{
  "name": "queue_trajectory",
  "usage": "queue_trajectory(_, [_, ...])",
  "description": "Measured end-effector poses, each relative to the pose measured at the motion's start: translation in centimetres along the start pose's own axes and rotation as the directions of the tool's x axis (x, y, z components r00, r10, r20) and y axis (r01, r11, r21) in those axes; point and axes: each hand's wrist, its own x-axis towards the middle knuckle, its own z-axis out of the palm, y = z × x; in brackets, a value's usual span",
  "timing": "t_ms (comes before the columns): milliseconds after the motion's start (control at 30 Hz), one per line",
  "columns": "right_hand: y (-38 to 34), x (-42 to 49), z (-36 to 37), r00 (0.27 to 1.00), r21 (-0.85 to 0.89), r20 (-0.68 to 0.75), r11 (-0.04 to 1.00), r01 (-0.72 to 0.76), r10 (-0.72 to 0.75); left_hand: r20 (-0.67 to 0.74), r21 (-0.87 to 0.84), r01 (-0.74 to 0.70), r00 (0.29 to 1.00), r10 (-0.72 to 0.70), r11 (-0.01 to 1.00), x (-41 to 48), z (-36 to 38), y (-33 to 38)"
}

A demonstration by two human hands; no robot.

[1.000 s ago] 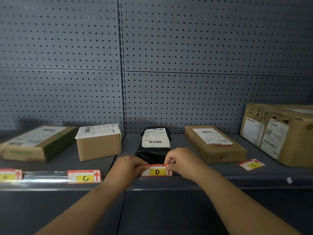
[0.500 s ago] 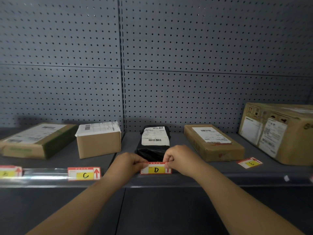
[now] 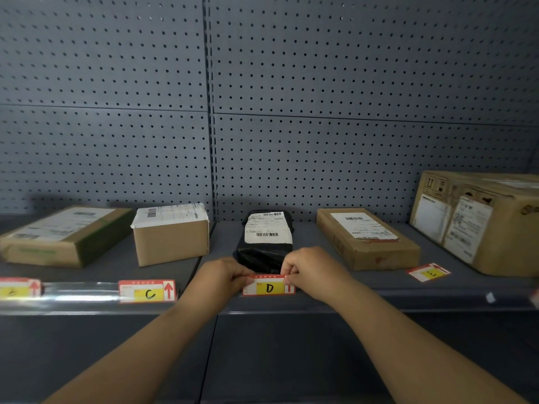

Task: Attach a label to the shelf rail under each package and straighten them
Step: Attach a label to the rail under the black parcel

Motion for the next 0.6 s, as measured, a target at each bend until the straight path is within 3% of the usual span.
queue_trajectory(300, [0.37,-0.31,0.70,1.000,-0.004,-0.018,1.000,0.017,-0.017,-0.038,0.029,-0.127,0.991,0.128,0.992,-0.58,0.43,-0.43])
queue_trajectory(600, [0.51,-0.46,0.71,0.998,0.024,-0.054,0.999,0.033,-0.031,-0.052,-0.024,-0.124,0.991,0.123,0.992,-0.55,0.57,-0.74])
